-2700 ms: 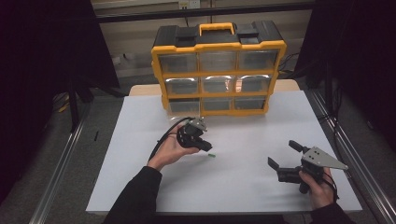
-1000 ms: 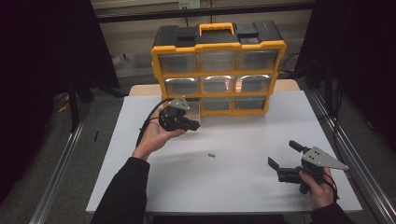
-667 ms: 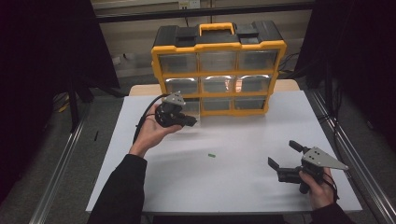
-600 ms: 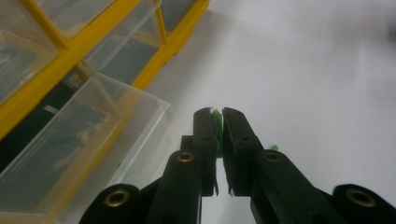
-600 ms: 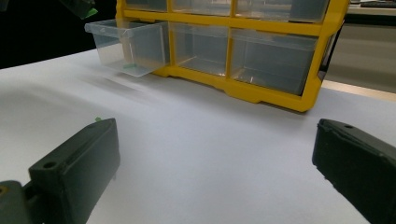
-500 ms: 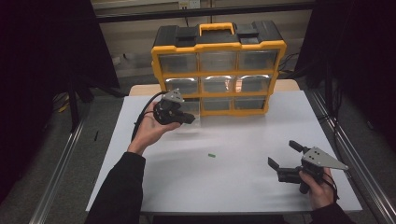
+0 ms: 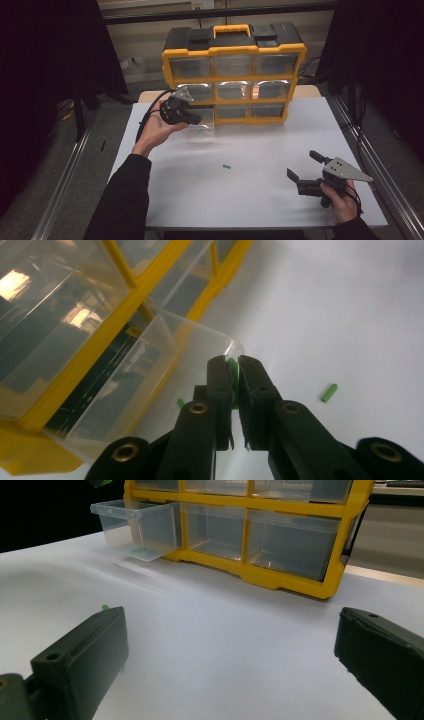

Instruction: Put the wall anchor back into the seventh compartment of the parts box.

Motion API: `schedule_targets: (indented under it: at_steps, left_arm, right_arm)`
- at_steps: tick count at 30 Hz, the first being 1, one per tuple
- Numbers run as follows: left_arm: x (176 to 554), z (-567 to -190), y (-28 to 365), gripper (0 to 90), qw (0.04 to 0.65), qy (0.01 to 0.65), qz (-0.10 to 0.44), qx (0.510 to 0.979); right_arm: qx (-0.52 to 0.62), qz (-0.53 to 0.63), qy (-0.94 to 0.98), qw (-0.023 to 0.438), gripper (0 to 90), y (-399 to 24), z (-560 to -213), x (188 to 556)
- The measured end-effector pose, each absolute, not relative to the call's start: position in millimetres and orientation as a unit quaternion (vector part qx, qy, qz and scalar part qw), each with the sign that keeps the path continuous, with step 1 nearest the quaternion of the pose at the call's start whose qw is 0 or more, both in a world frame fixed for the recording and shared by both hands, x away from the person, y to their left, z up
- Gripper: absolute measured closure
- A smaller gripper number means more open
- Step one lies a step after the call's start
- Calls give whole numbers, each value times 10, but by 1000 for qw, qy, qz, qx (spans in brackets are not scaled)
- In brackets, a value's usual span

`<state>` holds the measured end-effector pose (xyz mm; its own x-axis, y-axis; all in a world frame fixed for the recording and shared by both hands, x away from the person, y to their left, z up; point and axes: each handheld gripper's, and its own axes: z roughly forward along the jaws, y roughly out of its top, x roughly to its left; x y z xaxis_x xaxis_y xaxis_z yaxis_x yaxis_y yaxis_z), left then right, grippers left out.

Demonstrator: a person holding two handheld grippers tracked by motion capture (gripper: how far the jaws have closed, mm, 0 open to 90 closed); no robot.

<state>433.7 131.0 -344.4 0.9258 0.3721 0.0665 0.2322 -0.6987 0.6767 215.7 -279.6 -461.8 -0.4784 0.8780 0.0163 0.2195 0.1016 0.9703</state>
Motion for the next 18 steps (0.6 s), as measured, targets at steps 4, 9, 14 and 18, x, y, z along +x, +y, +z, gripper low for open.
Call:
schedule_targets:
  at_steps: [4, 9, 14, 18]
  left_arm:
    - [4413, -3444, 1327, 847, 341, 169, 102, 919]
    - [4493, -3491, 1297, 847, 342, 182, 99, 917]
    - [4576, -3533, 1275, 847, 326, 185, 90, 923]
    - [4645, -3565, 1246, 847, 315, 188, 87, 926]
  right_arm:
    - [405, 533, 675, 310, 7, -2795, -4619, 2158]
    - [405, 534, 675, 309, 7, -2795, -4619, 2158]
    - [406, 533, 675, 308, 6, -2796, -4617, 2155]
    - [407, 533, 675, 308, 6, -2795, -4617, 2152]
